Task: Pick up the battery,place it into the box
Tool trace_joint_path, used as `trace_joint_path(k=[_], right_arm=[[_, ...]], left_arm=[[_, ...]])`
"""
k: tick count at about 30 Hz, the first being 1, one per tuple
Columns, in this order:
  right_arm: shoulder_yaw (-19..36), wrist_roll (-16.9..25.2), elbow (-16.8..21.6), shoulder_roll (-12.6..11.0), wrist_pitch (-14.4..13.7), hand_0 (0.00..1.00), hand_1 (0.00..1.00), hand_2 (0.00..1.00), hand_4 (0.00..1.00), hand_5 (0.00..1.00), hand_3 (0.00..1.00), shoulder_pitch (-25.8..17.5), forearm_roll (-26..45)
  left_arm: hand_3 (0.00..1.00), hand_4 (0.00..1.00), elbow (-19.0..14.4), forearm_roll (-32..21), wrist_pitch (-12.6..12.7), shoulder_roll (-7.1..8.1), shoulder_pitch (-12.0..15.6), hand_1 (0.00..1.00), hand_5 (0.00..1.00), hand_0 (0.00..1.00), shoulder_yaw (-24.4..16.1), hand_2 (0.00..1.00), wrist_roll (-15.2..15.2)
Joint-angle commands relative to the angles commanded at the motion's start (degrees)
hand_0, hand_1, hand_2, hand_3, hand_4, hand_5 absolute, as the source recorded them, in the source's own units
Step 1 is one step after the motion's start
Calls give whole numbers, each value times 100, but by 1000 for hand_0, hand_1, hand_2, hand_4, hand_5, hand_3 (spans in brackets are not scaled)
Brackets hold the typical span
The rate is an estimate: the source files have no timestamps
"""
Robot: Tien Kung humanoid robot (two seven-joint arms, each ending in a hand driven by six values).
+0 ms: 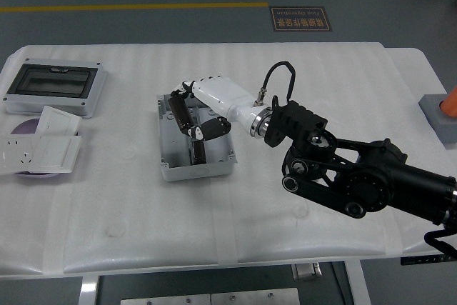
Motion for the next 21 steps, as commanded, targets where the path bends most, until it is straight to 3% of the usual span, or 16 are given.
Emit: trace_joint_path(k=[1, 2, 7, 8, 21], right_arm=[[-48, -7, -76, 17, 20, 740, 689, 668, 420, 167, 713, -18, -14], [-91, -12, -154, 29, 38, 768, 742, 761, 670, 305, 793, -32, -28], [-194, -7, -456, 33, 73, 768, 742, 761, 670, 305, 793, -74, -10], [-202, -6, -486, 31, 77, 905, 880, 998, 773, 359, 953, -78, -11], [-185, -26, -512, -23, 122, 954, 919, 998, 825, 413, 967, -115, -45]], left_arm=[[529, 434, 0, 3, -2, 0, -1, 666, 444, 667, -2, 620, 1], [528, 434, 0, 22, -2, 0, -2, 666, 444, 667, -24, 620, 5], [528, 434, 0, 46, -5, -8, 5, 666, 444, 667, -47, 620, 11], [527, 434, 0, 43, -7, -10, 7, 666, 443, 667, -43, 487, 11], [523, 429, 0, 20, -16, -1, 9, 665, 427, 667, -1, 485, 2]])
